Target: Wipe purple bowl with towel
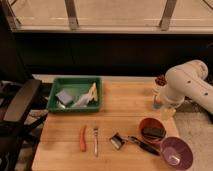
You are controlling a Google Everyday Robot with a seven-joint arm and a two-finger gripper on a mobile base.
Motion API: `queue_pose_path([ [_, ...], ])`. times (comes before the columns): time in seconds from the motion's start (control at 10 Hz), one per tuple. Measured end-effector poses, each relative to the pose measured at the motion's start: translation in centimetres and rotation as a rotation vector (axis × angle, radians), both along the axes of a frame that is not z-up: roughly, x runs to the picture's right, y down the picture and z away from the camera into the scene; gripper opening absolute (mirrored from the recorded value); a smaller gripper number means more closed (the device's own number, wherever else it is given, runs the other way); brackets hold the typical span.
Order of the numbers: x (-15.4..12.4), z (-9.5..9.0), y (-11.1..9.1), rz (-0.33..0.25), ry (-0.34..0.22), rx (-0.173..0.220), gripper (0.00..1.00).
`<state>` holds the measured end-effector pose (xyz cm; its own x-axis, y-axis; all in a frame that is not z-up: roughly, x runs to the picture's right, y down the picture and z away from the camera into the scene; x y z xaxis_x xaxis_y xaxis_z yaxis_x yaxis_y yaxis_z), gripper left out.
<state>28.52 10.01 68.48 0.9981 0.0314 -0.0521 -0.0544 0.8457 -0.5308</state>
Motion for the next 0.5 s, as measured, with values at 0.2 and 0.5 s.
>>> queue_pose_path([
  [0.2, -0.2, 0.0, -0.5, -0.027, -0.004, 0.022, 0.65],
  [0.5, -3.3, 0.5, -5.1, -0.113, -0.109, 0.11, 0.65],
])
